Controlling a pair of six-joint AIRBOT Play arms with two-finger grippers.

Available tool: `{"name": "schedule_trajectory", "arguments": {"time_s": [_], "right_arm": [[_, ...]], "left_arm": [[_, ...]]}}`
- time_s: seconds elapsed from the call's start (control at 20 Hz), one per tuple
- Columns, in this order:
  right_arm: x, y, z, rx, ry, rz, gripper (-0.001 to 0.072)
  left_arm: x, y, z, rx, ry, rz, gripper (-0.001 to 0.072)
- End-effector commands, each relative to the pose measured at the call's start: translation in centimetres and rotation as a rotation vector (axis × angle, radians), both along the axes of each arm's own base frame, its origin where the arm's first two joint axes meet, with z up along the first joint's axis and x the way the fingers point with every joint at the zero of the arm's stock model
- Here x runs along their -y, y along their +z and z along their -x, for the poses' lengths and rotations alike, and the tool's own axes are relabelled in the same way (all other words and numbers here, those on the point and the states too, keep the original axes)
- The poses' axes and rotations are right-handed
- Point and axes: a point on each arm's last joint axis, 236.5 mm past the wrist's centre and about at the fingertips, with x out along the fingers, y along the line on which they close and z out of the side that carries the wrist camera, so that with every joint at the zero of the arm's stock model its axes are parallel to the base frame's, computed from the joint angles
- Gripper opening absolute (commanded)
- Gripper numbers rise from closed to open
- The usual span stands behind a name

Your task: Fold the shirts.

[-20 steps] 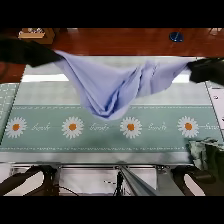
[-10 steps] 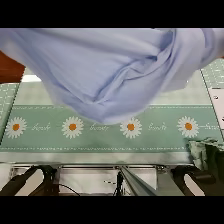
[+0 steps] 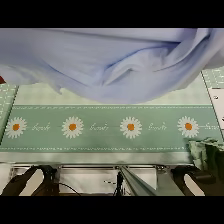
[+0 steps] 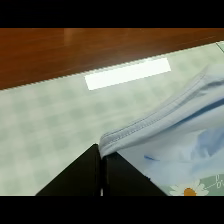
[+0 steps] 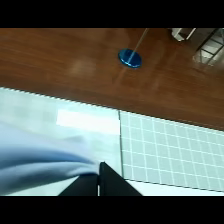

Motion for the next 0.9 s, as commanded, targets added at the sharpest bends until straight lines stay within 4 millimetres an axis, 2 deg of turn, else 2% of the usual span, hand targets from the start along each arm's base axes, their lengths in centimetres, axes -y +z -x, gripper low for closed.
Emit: {"name": "schedule_trajectory", "arguments": {"time_s": [0.0, 0.2, 0.4, 0.5, 0.6, 0.7, 0.85], "right_arm": [[0.7, 0.9, -0.1, 0.035, -0.021, 0.028, 0.0020], [0.4, 4.2, -0.7, 0.165, -0.003, 0.048, 0.0020], [0.6, 7.5, -0.2, 0.267, -0.006, 0.062, 0.0020], [1.4, 7.9, 0.0, 0.277, -0.033, 0.093, 0.0021], [1.4, 8.0, 0.1, 0.279, -0.036, 0.094, 0.0021], [-0.2, 8.2, -0.4, 0.299, 0.022, 0.040, 0.0020], [-2.9, 10.3, -0.9, 0.401, 0.128, -0.027, 0.0021]], "left_arm": [[-0.9, 0.5, -0.4, 0.025, 0.046, -0.012, 0.0021], [-1.1, 1.6, -0.8, 0.080, 0.063, -0.006, 0.0021], [-1.4, 3.5, -1.0, 0.168, 0.080, -0.015, 0.0021], [-1.6, 4.6, -1.3, 0.223, 0.088, -0.031, 0.0021], [-1.6, 4.7, -1.3, 0.229, 0.088, -0.029, 0.0021], [-0.7, 5.1, -1.0, 0.242, 0.056, -0.017, 0.0021], [0.5, 5.8, -0.2, 0.286, -0.004, -0.040, 0.0021]]}}
